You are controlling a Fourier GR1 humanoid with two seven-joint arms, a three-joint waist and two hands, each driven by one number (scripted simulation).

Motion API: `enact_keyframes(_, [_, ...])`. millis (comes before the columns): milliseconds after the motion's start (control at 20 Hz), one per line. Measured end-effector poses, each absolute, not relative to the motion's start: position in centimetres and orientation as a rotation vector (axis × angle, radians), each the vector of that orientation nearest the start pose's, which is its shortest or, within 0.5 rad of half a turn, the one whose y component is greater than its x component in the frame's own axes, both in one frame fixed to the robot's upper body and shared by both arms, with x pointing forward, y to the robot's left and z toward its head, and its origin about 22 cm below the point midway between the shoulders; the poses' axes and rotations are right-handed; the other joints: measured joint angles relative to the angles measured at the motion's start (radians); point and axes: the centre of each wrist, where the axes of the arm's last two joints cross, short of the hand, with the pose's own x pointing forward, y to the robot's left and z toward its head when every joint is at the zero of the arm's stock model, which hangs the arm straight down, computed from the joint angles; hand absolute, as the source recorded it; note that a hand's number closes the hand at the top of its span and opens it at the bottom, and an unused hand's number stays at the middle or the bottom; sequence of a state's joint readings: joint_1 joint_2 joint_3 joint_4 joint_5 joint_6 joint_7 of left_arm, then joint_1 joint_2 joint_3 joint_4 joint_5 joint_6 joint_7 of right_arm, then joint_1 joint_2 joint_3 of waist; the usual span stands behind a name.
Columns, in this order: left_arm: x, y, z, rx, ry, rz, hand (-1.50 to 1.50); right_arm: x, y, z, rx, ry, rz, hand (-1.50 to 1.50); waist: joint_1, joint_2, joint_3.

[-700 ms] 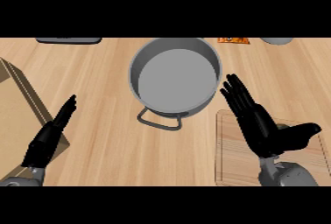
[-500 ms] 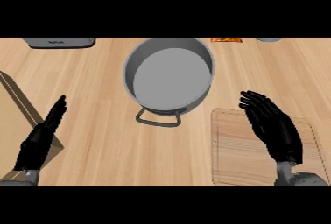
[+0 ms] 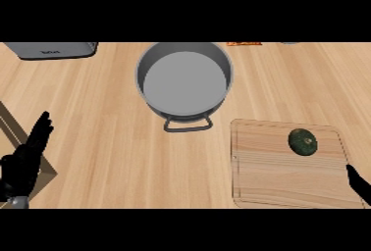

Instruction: Pick the squash from the cutting board and place it in the pot

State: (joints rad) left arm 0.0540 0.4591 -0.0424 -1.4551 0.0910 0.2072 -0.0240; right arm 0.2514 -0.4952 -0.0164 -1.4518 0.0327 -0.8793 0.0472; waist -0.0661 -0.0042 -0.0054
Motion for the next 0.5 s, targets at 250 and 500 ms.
enact_keyframes(250, [22.7, 33.7, 0.6, 0.447, -1.406, -0.138, 0.00, 12.8, -35.3, -2.4, -1.346, -1.195, -0.235, -1.50, 0.037, 0.003, 0.001])
enact_keyframes(500, [23.0, 33.4, 1.4, 0.442, -1.402, -0.151, 0.00, 11.9, -34.8, 0.0, -1.323, -1.079, -0.178, -1.50, 0.064, 0.008, 0.000])
